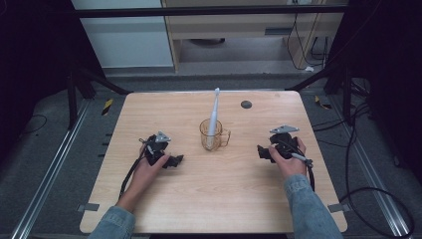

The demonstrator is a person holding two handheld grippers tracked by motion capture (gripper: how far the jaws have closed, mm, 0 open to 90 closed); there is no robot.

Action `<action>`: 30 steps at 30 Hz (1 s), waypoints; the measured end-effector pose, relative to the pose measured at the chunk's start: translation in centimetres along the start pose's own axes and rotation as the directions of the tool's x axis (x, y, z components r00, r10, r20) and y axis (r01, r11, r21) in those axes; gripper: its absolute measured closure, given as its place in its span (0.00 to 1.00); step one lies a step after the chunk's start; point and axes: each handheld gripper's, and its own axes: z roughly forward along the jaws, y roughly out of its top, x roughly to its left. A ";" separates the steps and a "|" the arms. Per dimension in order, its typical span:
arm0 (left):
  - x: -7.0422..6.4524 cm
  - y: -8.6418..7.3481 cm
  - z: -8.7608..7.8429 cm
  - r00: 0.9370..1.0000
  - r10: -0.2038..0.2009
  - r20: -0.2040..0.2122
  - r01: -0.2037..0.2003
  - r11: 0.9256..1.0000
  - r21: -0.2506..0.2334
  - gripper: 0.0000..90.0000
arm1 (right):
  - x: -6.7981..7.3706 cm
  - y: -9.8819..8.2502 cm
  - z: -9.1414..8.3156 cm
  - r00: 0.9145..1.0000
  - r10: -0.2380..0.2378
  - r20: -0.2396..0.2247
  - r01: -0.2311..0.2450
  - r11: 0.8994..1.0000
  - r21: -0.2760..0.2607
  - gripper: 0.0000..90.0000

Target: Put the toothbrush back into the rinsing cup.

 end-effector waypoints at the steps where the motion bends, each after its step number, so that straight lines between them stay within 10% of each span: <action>1: 0.0 0.0 0.0 1.000 -0.003 0.000 0.003 1.000 0.000 0.00 | -0.3 -0.4 0.1 1.000 0.008 0.006 -0.008 1.000 0.005 0.11; 30: 0.0 0.0 0.0 1.000 -0.003 0.000 0.003 1.000 -0.001 0.00 | -3.2 -2.6 2.2 0.993 0.115 0.026 -0.116 0.993 0.020 0.12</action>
